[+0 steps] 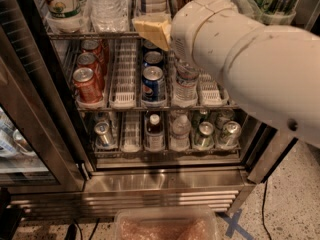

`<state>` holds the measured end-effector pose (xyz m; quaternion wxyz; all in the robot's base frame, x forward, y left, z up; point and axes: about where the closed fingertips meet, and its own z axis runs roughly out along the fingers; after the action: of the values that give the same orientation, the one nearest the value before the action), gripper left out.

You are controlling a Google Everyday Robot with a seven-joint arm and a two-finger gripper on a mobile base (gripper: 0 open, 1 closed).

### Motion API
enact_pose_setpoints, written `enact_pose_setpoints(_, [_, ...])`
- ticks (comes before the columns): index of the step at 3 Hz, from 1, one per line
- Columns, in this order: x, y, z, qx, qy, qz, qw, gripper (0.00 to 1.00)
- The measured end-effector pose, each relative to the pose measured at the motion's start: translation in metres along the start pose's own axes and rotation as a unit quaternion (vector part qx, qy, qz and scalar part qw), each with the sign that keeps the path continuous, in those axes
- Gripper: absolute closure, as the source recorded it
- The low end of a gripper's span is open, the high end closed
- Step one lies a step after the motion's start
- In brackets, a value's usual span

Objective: Pick blue plastic bottle from top shelf of fridge

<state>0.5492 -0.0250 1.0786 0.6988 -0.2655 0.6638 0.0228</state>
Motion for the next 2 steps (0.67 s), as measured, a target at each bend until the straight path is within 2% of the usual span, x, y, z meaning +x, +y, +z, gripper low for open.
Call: enact_pose_setpoints(2, [-0.006, 0.008, 0.035, 0.004, -0.03, 0.012, 0.9995, 0.23])
